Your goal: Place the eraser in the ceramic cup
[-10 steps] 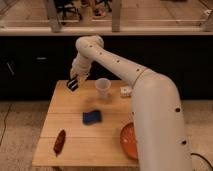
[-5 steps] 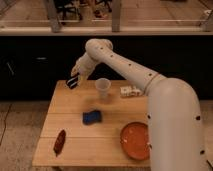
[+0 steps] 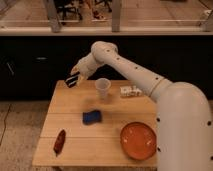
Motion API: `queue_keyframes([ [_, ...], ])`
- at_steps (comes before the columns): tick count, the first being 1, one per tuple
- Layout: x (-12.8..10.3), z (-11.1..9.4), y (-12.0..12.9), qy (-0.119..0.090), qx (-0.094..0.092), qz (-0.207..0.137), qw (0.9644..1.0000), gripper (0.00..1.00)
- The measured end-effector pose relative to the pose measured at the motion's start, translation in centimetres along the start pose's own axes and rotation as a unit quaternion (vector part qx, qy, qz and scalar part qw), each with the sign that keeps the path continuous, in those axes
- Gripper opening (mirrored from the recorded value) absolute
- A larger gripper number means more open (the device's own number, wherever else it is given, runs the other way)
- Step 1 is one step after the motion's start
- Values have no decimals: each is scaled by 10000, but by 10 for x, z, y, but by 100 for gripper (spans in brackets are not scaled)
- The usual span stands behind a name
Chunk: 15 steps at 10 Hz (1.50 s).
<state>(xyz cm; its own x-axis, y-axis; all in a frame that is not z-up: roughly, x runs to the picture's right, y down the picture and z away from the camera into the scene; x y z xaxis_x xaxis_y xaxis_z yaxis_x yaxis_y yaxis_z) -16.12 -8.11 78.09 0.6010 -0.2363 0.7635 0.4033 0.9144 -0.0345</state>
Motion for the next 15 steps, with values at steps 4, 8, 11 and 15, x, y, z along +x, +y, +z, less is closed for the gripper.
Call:
queue_keyframes([
  [4,-1,-17,2,-109,381,276,9988,0],
  [8,-3,-30,7,-234,679,599,9956,0],
  [11,0,-38,11,-328,882,823,9922,0],
  [15,10,-41,16,-471,1146,1117,9860,0],
])
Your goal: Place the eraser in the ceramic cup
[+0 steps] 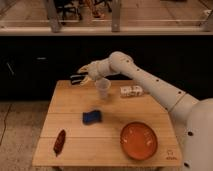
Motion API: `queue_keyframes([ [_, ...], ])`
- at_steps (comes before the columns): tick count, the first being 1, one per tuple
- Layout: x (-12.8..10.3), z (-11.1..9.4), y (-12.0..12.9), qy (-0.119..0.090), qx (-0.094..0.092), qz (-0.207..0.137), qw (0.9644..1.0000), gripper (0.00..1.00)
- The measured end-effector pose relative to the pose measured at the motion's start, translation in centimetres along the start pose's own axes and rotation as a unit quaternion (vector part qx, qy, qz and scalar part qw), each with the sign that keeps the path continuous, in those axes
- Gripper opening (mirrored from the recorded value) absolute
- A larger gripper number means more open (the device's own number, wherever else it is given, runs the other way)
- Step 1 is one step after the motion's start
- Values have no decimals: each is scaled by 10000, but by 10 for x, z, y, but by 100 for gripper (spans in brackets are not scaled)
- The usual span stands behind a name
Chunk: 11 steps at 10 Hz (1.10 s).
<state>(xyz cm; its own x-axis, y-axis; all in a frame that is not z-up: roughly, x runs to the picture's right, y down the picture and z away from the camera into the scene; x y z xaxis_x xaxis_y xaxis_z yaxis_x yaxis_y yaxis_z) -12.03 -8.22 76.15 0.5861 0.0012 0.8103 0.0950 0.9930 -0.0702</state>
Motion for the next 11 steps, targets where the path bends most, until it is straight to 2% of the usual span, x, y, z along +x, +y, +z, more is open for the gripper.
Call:
queue_keyframes([
  [3,8,-9,0,-77,276,186,9994,0],
  [6,12,-15,0,-157,475,275,9984,0],
  [11,12,-15,-1,-561,798,419,9944,0],
])
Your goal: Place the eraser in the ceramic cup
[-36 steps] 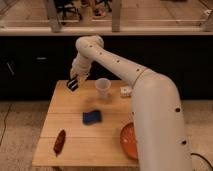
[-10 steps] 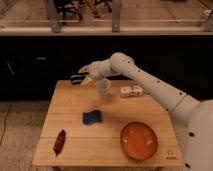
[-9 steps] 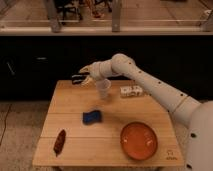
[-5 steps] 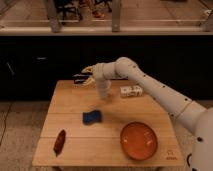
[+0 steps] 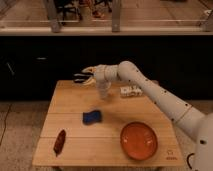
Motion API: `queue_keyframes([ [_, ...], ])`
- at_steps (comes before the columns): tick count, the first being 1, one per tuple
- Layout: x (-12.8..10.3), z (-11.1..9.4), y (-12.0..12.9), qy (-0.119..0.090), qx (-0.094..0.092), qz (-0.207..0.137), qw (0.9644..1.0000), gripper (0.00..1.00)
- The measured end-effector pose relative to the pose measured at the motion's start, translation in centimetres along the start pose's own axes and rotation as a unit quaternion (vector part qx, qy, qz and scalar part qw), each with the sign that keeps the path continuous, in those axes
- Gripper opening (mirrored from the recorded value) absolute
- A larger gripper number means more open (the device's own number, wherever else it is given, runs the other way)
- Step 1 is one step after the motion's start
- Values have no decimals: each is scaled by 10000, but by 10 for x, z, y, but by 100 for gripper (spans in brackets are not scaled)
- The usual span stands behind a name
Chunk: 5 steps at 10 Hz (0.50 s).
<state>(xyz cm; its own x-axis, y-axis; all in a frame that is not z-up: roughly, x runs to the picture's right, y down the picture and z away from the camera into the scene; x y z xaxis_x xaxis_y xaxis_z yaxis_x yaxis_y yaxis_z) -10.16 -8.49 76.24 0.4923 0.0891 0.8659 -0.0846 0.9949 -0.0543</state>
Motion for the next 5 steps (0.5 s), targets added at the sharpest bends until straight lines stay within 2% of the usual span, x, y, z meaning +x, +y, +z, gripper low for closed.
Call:
queue_keyframes([
  [2,0,-1,0,-107,108,55,9999,0],
  [5,0,-3,-2,-150,186,70,9997,0],
])
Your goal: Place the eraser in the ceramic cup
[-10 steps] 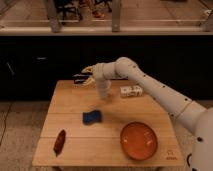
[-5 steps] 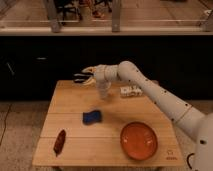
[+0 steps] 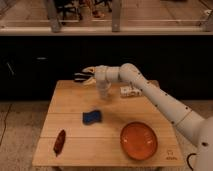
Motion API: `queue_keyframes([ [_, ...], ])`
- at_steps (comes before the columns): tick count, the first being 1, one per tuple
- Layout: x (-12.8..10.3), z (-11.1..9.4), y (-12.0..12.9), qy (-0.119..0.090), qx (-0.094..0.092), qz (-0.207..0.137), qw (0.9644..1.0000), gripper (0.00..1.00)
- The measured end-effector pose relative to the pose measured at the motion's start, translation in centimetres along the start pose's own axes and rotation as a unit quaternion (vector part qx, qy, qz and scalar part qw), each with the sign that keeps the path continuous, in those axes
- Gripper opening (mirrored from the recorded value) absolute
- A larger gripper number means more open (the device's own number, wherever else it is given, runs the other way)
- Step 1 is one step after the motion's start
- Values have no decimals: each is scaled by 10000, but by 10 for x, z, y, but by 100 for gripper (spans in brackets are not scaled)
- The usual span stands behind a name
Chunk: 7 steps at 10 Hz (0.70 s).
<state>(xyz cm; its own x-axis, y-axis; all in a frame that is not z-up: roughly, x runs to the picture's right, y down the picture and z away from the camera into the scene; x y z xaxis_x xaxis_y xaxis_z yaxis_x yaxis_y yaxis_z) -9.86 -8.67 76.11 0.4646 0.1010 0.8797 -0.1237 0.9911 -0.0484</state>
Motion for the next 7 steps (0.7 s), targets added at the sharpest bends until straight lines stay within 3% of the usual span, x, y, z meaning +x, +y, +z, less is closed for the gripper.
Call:
queue_keyframes([
  [7,13,-11,2,99,117,107,9998,0],
])
